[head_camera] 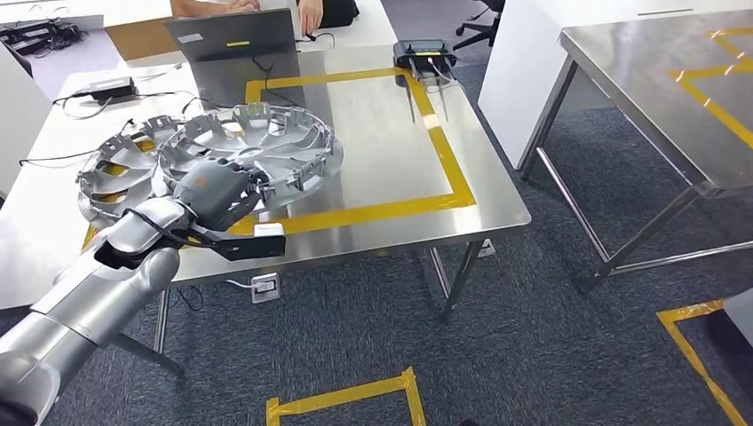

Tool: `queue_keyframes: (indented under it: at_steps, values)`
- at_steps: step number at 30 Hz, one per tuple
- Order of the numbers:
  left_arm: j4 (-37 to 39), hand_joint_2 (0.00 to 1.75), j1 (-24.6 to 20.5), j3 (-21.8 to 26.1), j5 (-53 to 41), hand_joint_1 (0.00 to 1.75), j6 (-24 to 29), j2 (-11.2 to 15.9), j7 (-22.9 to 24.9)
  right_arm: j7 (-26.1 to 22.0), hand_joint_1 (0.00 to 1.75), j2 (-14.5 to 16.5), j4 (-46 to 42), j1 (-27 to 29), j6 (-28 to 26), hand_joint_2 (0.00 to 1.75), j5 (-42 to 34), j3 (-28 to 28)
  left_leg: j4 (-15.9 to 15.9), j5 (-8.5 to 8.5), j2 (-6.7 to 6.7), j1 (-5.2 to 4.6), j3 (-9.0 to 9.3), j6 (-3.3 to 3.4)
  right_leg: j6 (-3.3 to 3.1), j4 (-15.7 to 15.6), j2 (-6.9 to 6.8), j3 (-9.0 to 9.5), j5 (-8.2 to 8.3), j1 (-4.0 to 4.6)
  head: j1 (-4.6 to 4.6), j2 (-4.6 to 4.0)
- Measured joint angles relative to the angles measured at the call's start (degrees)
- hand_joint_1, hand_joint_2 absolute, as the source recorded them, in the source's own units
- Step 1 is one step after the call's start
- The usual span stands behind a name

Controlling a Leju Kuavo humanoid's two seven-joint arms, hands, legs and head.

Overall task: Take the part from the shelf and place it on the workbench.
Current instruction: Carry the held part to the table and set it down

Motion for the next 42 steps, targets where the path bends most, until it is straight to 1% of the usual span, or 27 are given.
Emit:
queue_keyframes:
  at_steps: [1,2,4,5,6,7,9,10,11,13,14,16,18,20,21,22,24,25,26,27,29,30,33,36,38,40,42]
  values:
    - [0.0,1.75,-0.1,-0.1,-0.1,1.75,0.0,0.0,0.1,0.0,0.0,0.0,0.0,0.0,0.0,1.75,0.0,0.0,0.0,-0.13,0.0,0.1,0.3,0.24,0.32,1.6,-0.09,-0.86,-0.85,-0.09,0.04,0.0]
    - [0.1,1.75,-0.3,-0.1,-0.2,1.75,0.0,-0.1,0.2,0.0,0.0,0.0,0.0,-0.1,0.0,1.75,0.0,0.0,-0.1,-0.3,-0.03,0.18,0.5,0.47,0.68,4.5,-0.19,-2.5,-2.06,-0.23,0.07,0.0]
    - [0.2,1.75,-0.2,-0.2,-0.3,1.75,0.0,-0.4,0.5,0.0,0.0,0.0,0.0,-0.1,0.0,1.75,0.0,0.0,0.0,-0.77,-0.14,0.18,0.76,0.76,1.16,11.6,-0.27,-7.02,-4.51,-0.4,0.16,0.0]
    - [0.2,1.75,-0.1,-0.3,-0.4,1.75,0.0,-0.5,0.5,0.0,0.0,0.0,0.0,0.0,0.0,1.75,-0.1,0.0,0.1,-1.07,-0.21,0.19,1.0,0.78,1.26,14.1,-0.28,-8.93,-4.87,-0.46,0.17,0.0]
    - [0.3,1.75,0.0,-0.4,-0.4,1.75,0.0,-0.6,0.5,0.0,0.0,0.0,0.0,0.0,0.0,1.75,-0.1,0.0,0.2,-1.44,-0.28,0.2,1.38,0.72,1.27,14.6,-0.28,-9.95,-4.11,-0.49,0.19,0.0]
    - [0.3,1.75,0.1,-0.5,-0.4,1.75,0.0,-0.7,0.5,0.0,0.0,0.0,0.0,0.0,0.0,1.75,-0.1,0.0,0.2,-1.88,-0.32,0.22,1.92,0.59,1.24,12.9,-0.31,-9.89,-2.12,-0.52,0.2,0.0]
    - [0.3,1.75,0.1,-0.6,-0.4,1.75,0.0,-0.9,0.5,0.0,0.0,0.0,0.0,0.0,0.0,1.75,-0.1,0.0,0.3,-2.84,-0.3,0.25,3.17,0.15,1.04,5.5,-0.41,-7.66,3.13,-0.53,0.19,0.0]
    - [0.3,1.75,0.1,-0.6,-0.4,1.75,0.0,-1.1,0.6,0.1,0.0,0.0,0.0,-0.1,0.1,1.75,-0.1,0.0,0.3,-3.23,-0.28,0.21,3.56,-0.15,0.84,2.1,-0.49,-6.52,4.39,-0.39,0.2,0.0]
    - [0.4,1.75,0.0,-0.6,-0.4,1.75,0.0,-1.2,0.6,0.1,0.0,0.0,0.0,-0.1,0.1,1.75,-0.1,0.0,0.3,-3.53,-0.26,0.16,3.77,-0.48,0.55,0.0,-0.54,-5.75,4.98,-0.25,0.2,0.0]
    - [0.4,1.75,-0.2,-0.6,-0.4,1.75,0.0,-1.4,0.8,0.3,0.0,0.0,0.0,-0.2,0.2,1.75,-0.2,0.0,0.3,-3.8,-0.28,0.04,4.02,-1.21,-0.3,-1.1,-0.55,-5.17,4.42,-0.03,0.24,0.0]
    - [0.4,1.75,-0.2,-0.6,-0.4,1.75,0.0,-1.5,0.9,0.3,0.0,0.0,0.0,-0.1,0.2,1.75,-0.2,0.0,0.3,-3.99,-0.25,0.05,4.08,-1.55,-0.72,-1.1,-0.49,-4.83,4.67,-0.11,0.24,0.0]
    - [0.5,1.75,-0.4,-0.6,-0.4,1.75,0.0,-1.6,1.0,0.3,0.0,0.0,0.0,-0.1,0.2,1.75,-0.3,0.0,2.4,-4.77,-0.11,0.12,3.33,-2.07,-1.5,-1.2,-0.45,-3.98,4.45,-0.25,0.17,0.0]
    - [0.6,1.75,-0.4,-0.6,-0.4,1.75,0.0,-1.8,1.0,0.3,0.0,0.0,0.0,-0.2,0.1,1.75,-0.3,0.0,8.6,-6.94,0.04,0.2,-0.03,-2.41,-2.15,-1.3,-0.43,-3.26,3.95,-0.26,0.11,0.0]
    - [0.8,1.75,-0.3,-0.7,-0.4,1.75,0.0,-1.9,0.9,0.3,0.0,0.0,0.0,-0.2,0.2,1.75,-0.3,0.0,15.2,-8.95,0.06,0.22,-4.24,-2.59,-2.45,-1.2,-0.32,-2.78,3.36,-0.16,0.11,0.0]
    - [0.9,1.75,-0.2,-0.7,-0.4,1.75,0.0,-1.9,0.9,0.3,0.0,0.0,0.0,-0.2,0.2,1.75,-0.3,0.0,16.0,-8.67,0.06,0.21,-5.28,-2.56,-2.47,-1.1,-0.21,-2.49,3.06,-0.12,0.1,0.0]
    - [0.9,1.75,-0.2,-0.7,-0.4,1.75,0.0,-1.9,1.0,0.3,0.0,0.0,0.0,-0.1,0.2,1.75,-0.3,0.0,14.9,-7.3,0.06,0.2,-5.32,-2.43,-2.43,-1.0,-0.07,-2.14,2.75,-0.1,0.1,0.0]
    - [1.0,1.75,-0.2,-0.7,-0.4,1.75,0.1,-1.9,1.0,0.3,0.0,0.0,0.0,0.0,0.2,1.75,-0.3,0.0,7.9,-2.46,0.08,0.06,-3.11,-1.83,-2.23,-0.8,0.14,-1.41,2.09,-0.06,0.09,0.0]
    - [1.1,1.75,-0.3,-0.7,-0.3,1.75,0.2,-1.9,1.0,0.3,0.0,0.1,0.0,0.0,0.2,1.75,-0.4,0.0,4.4,-0.99,0.11,-0.13,-1.95,-1.49,-2.03,-0.8,0.2,-1.17,1.83,0.0,0.1,0.0]
    - [1.1,1.75,-0.3,-0.7,-0.3,1.75,0.4,-2.0,1.1,0.2,0.0,0.1,0.0,0.0,0.1,1.75,-0.4,0.0,1.9,-0.15,0.13,-0.31,-1.05,-1.19,-1.77,-0.8,0.21,-1.12,1.62,0.03,0.1,0.0]
    - [1.2,1.75,-0.3,-0.7,-0.3,1.75,0.7,-2.0,1.1,0.2,0.0,0.2,0.0,0.0,0.1,1.75,-0.4,0.0,0.6,0.03,0.12,-0.48,-0.6,-0.94,-1.47,-0.8,0.19,-1.13,1.47,0.05,0.13,0.0]
    - [1.3,1.75,-0.3,-0.7,-0.3,1.75,1.5,-2.2,1.2,0.2,0.0,0.2,0.0,0.0,0.1,1.75,-0.4,0.0,0.0,0.09,0.04,-0.53,-0.11,-0.66,-0.95,-1.0,0.15,-1.05,1.4,0.13,0.18,0.0]
    - [1.4,1.75,-0.3,-0.7,-0.4,1.75,1.9,-2.2,1.3,0.2,0.0,0.2,0.0,0.0,0.1,1.75,-0.4,0.0,-0.3,0.38,0.01,-0.46,0.08,-0.72,-1.1,-1.3,0.15,-0.84,1.58,0.21,0.22,0.0]
    - [2.0,1.75,-0.3,-0.6,-0.7,1.75,2.9,-2.4,1.2,0.2,0.0,0.2,0.0,0.1,0.1,1.75,-0.4,0.0,-0.9,0.59,-0.13,-0.35,0.43,-0.86,-2.05,-2.0,0.1,-0.33,1.88,0.36,0.24,0.0]
    - [2.5,1.75,-0.3,-0.6,-1.2,1.75,3.7,-2.6,0.9,0.2,0.0,0.2,0.0,0.1,0.0,1.75,-0.4,-0.1,-0.7,0.34,-0.29,-0.42,0.4,-0.48,-2.0,-2.3,-0.07,-0.07,1.72,0.33,0.25,0.0]
    - [2.9,1.75,-0.2,-0.7,-1.5,0.87,4.7,-2.8,0.7,0.1,0.0,0.2,0.0,0.1,0.0,0.87,-0.5,-0.1,-0.6,0.27,-0.32,-0.45,0.39,-0.35,-1.85,-2.5,-0.11,0.04,1.7,0.31,0.25,0.0]
    - [3.3,1.75,-0.1,-0.6,-1.9,0.0,5.8,-2.9,0.6,-0.1,0.0,0.2,0.0,0.2,-0.1,0.0,-0.6,-0.1,-0.5,0.2,-0.31,-0.5,0.39,-0.19,-1.25,-2.6,-0.12,0.12,1.66,0.24,0.25,0.0]
    - [3.6,1.75,-0.1,-0.6,-2.4,0.0,7.3,-3.0,0.7,-0.1,0.0,0.2,0.0,0.4,-0.1,0.0,-0.7,-0.2,-0.5,0.17,-0.32,-0.54,0.39,-0.04,-0.6,-2.6,-0.15,0.2,1.62,0.17,0.24,0.0]
